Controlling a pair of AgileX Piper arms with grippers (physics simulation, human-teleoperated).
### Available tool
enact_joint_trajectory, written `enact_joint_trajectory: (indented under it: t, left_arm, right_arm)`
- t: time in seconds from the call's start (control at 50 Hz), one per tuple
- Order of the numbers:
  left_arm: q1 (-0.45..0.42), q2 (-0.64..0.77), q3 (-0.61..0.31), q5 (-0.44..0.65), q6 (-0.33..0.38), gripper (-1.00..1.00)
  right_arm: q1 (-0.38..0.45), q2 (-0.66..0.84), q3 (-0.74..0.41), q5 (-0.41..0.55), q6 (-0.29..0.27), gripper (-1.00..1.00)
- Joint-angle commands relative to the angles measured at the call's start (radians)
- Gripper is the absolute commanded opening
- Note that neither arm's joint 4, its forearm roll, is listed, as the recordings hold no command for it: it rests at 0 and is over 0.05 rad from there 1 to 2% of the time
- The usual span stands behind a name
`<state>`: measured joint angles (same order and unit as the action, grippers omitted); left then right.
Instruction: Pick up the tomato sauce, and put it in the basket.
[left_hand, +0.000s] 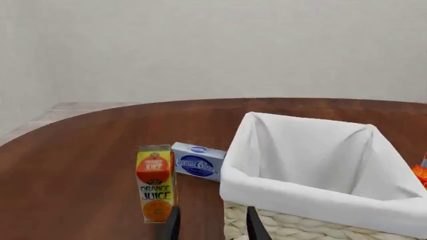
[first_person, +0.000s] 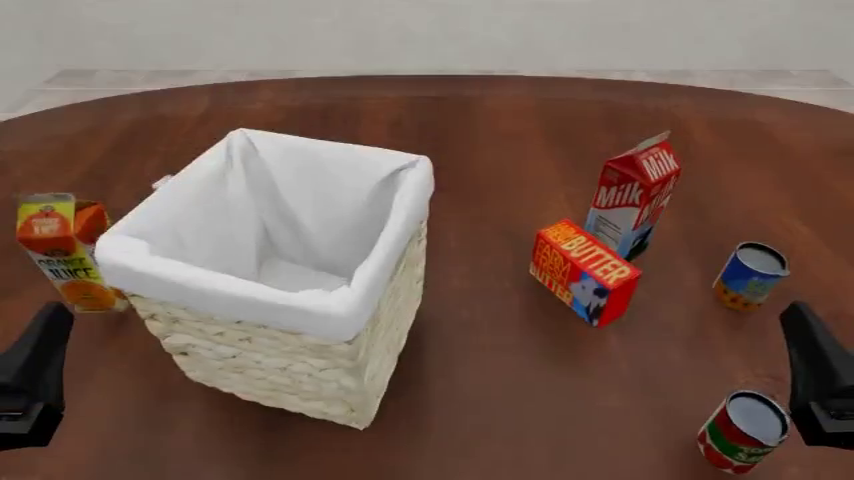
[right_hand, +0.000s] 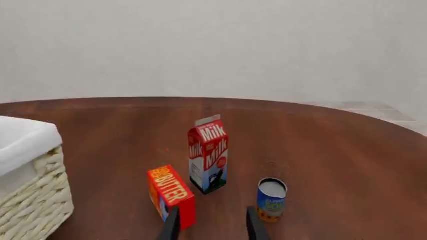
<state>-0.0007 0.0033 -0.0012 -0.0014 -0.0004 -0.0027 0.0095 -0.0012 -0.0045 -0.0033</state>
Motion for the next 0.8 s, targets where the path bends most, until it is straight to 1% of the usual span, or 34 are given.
enact_joint_trajectory:
  t: [0.02, 0.52, 0.54, 0.56, 0.6, 0.62, 0.64, 0.66, 0.68, 0.7, 0.72, 0.76, 0.78, 0.8]
  left_arm:
    - [0.001, 0.003, -0.002, -0.001, 0.001, 1.0]
    - [0.001, 0.0, -0.003, 0.002, 0.002, 1.0]
    - [0.025, -0.001, -0.003, 0.003, 0.001, 1.0]
    - [0.011, 0.0, -0.002, 0.0, 0.002, 1.0]
    - [0.01, 0.0, -0.003, 0.002, 0.002, 1.0]
    - [0.01, 0.0, -0.001, 0.0, 0.002, 1.0]
    - [0.01, 0.0, -0.001, 0.0, 0.002, 1.0]
    - [0.01, 0.0, -0.001, 0.001, 0.002, 1.0]
    - [0.01, -0.001, -0.002, 0.002, 0.002, 1.0]
    - [0.01, -0.001, -0.003, 0.003, 0.003, 1.0]
    - [0.01, -0.001, -0.003, 0.002, 0.005, 1.0]
    - [0.01, -0.001, -0.003, 0.003, 0.004, 1.0]
    - [0.01, -0.001, -0.004, 0.003, 0.004, 1.0]
    - [0.01, -0.001, -0.004, 0.003, 0.004, 1.0]
  right_arm:
    - [0.003, -0.002, -0.003, 0.002, 0.003, 1.0]
    - [0.004, 0.01, -0.004, -0.007, 0.005, 1.0]
    - [0.004, 0.009, -0.005, -0.006, 0.004, 1.0]
    - [0.001, 0.005, -0.006, -0.002, -0.001, 1.0]
    - [0.006, 0.019, -0.006, -0.007, 0.002, 1.0]
    - [0.006, 0.13, -0.006, -0.062, 0.075, 1.0]
    - [0.006, 0.139, -0.006, -0.072, 0.075, 1.0]
    - [0.013, 0.129, -0.044, -0.022, 0.08, 1.0]
    - [0.018, 0.112, -0.078, 0.021, 0.06, 1.0]
    - [0.019, 0.113, -0.105, 0.052, 0.063, 1.0]
    - [0.022, 0.139, -0.12, 0.063, 0.077, 1.0]
    - [0.027, 0.136, -0.188, 0.138, 0.074, 1.0]
    - [0.046, 0.171, -0.235, 0.191, 0.103, 1.0]
    - [0.052, 0.168, -0.253, 0.211, 0.104, 1.0]
